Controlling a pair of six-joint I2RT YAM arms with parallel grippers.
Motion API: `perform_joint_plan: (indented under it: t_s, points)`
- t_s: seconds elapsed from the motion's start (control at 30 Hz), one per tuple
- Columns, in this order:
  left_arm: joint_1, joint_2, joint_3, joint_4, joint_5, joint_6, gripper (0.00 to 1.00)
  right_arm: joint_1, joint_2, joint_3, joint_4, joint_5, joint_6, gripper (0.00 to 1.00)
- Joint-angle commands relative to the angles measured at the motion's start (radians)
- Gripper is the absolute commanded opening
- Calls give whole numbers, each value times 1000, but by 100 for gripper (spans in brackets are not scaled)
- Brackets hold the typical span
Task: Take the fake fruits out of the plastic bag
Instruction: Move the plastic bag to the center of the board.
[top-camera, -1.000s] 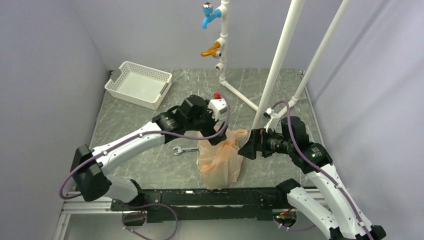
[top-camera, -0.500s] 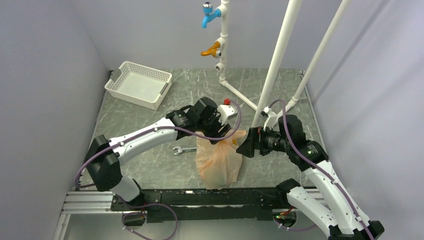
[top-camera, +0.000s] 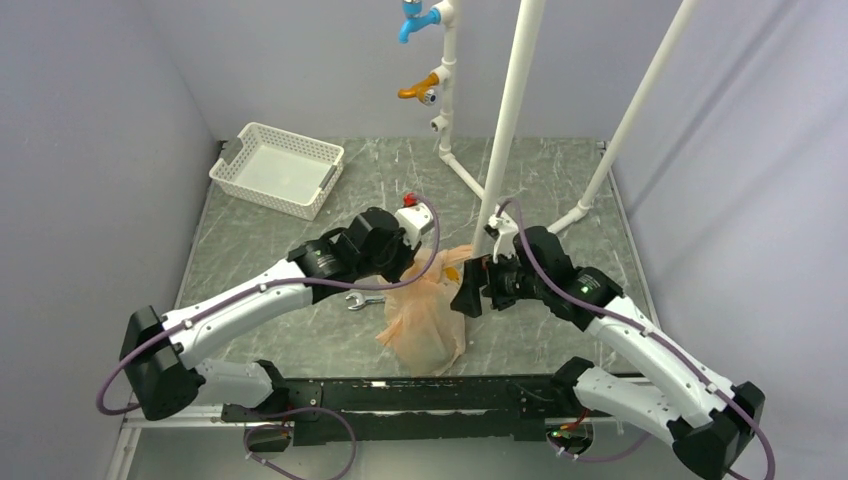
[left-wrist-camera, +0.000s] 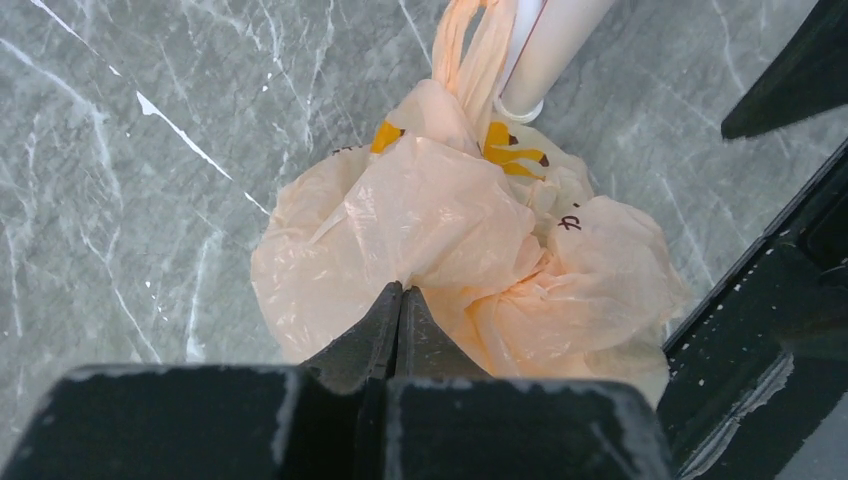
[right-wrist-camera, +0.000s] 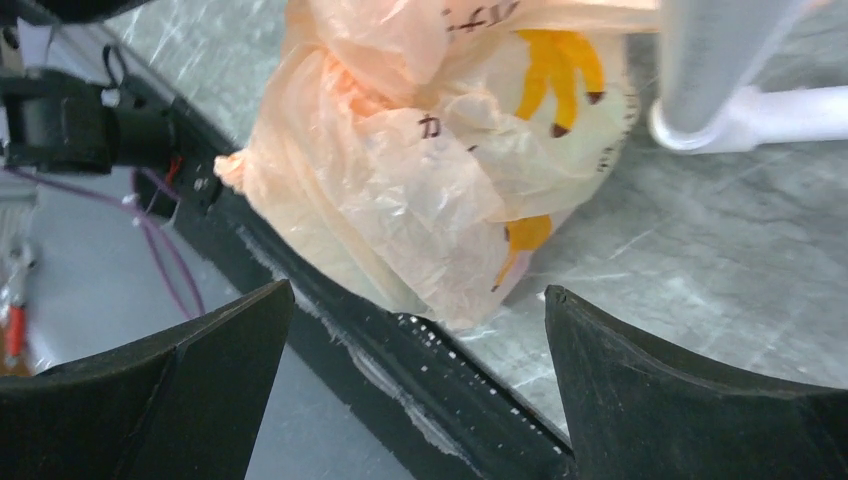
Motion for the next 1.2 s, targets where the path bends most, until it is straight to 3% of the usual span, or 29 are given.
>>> perform_joint_plan:
  t_s: [0.0,0.1,0.27,0.4,0.53,0.7,0.9,1.03,1.17]
  points:
    - [9,-52,-30,102,44,-63,0,23,-122,35,83,265,61,100]
    - [8,-31,-4,97,74,-70,0,23,-183,25,89,322,64,100]
    - [8,-35,13,89,65,-91,0,39,-232,23,258,33,-19,100]
    - [8,-58,8,73,2,-127,0,66,-253,39,352,-31,-55,100]
    - [8,-99,-6,48,-108,-176,0,104,-151,87,356,-84,-93,100]
    - [8,-174,-14,-13,-232,-233,0,297,-62,100,418,40,-143,100]
    - [8,-238,4,-68,-287,-245,0,535,118,209,413,340,-235,100]
    - [9,-274,7,-108,-384,-258,0,544,220,242,403,524,-227,100]
    - [31,-302,16,-149,-446,-280,0,543,314,265,413,579,-202,100]
